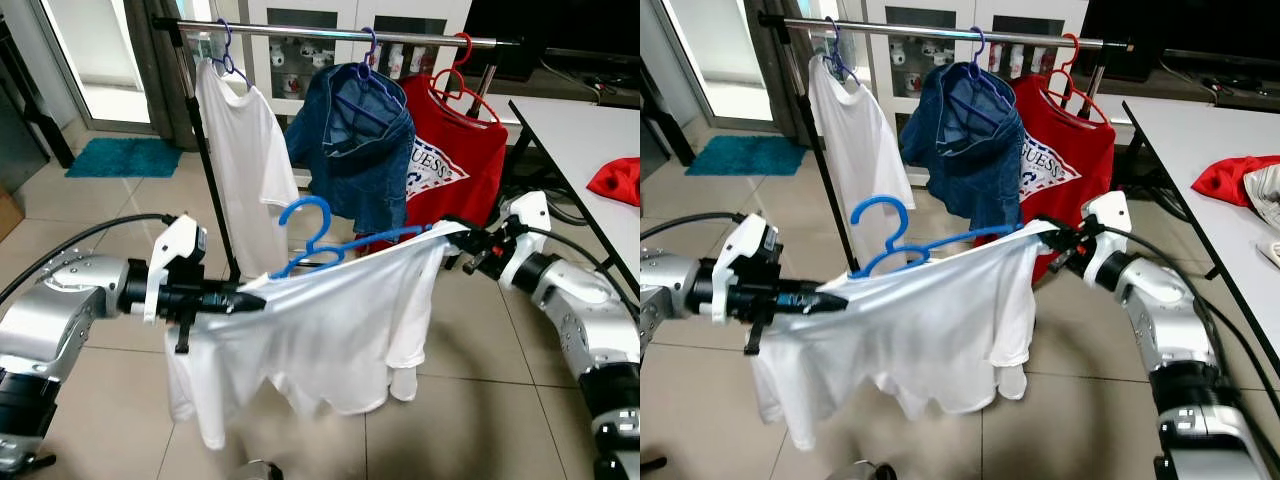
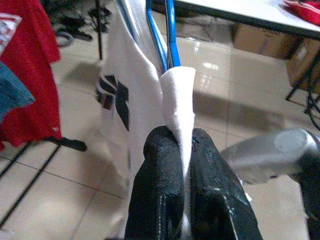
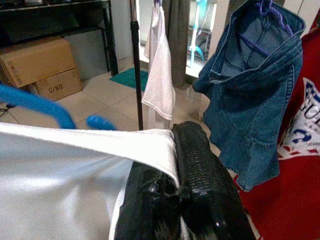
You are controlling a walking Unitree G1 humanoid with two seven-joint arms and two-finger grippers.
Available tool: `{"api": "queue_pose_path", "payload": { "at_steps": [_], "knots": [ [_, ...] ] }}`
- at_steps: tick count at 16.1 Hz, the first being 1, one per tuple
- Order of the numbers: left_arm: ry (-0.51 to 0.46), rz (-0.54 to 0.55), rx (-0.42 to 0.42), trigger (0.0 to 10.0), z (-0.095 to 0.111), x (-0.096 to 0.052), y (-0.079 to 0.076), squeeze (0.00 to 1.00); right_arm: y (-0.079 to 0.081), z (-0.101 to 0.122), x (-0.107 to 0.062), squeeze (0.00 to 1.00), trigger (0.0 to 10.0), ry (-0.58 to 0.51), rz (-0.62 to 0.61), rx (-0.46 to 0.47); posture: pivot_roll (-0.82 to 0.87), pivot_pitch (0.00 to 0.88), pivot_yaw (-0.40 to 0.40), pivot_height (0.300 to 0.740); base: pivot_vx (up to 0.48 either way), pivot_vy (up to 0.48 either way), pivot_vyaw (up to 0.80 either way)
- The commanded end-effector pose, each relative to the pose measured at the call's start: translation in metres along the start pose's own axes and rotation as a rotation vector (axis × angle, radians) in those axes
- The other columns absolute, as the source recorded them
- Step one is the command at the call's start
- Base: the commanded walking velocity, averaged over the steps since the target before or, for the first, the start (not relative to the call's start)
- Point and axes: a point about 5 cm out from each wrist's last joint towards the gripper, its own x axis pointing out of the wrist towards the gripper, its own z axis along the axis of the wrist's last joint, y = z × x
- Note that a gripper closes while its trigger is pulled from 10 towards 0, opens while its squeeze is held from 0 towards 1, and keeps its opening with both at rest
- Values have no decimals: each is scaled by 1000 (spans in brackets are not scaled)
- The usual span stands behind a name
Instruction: Hang hanger
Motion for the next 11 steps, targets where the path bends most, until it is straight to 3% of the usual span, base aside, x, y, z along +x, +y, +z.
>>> {"api": "queue_pose_path", "payload": {
  "at_steps": [1,5,6,8,11],
  "knots": [
    [81,9,-34,0,-10,-10,-2,0,-27,12,-17,0,0,-18,-104,-42,-76,0,-14,740,0,0,0],
    [128,39,-41,0,-16,-12,1,0,-33,19,-19,0,0,-16,-68,-91,-78,0,-21,740,0,0,0],
    [186,27,-36,0,-20,-8,1,0,-27,26,-14,0,0,-39,-1,-126,-78,0,-21,740,0,0,0],
    [213,30,-20,0,-21,-5,3,0,-21,28,-10,0,0,-35,60,-181,-76,0,-23,740,0,0,0],
    [250,43,34,0,-19,-2,10,0,-3,23,-7,0,0,60,227,-439,-78,0,-19,740,0,0,0]
  ]
}}
